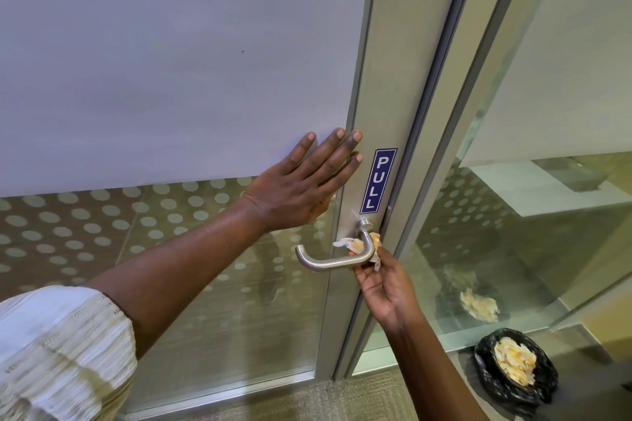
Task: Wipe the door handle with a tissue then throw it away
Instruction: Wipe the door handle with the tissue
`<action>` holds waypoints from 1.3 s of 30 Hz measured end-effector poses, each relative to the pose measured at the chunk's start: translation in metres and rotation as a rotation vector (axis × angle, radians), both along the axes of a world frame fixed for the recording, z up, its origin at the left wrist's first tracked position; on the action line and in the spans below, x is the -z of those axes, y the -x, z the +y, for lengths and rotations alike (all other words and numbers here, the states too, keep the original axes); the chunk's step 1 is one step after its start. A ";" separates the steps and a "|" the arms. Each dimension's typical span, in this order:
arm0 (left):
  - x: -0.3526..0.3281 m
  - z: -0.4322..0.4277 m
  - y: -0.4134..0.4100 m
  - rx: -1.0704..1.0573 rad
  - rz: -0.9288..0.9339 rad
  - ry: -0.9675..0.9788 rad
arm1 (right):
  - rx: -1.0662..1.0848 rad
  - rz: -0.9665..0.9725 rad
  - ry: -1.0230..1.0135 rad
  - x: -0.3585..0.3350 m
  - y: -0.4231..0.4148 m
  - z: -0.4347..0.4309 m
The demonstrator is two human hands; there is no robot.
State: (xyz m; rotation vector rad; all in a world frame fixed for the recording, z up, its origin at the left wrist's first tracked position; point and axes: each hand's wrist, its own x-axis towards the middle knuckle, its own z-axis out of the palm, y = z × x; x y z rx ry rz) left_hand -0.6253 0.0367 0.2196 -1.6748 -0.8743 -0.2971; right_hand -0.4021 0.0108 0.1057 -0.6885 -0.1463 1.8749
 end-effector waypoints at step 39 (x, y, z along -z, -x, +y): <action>0.003 0.002 0.001 -0.015 0.005 0.009 | 0.027 0.024 0.085 0.004 0.003 -0.017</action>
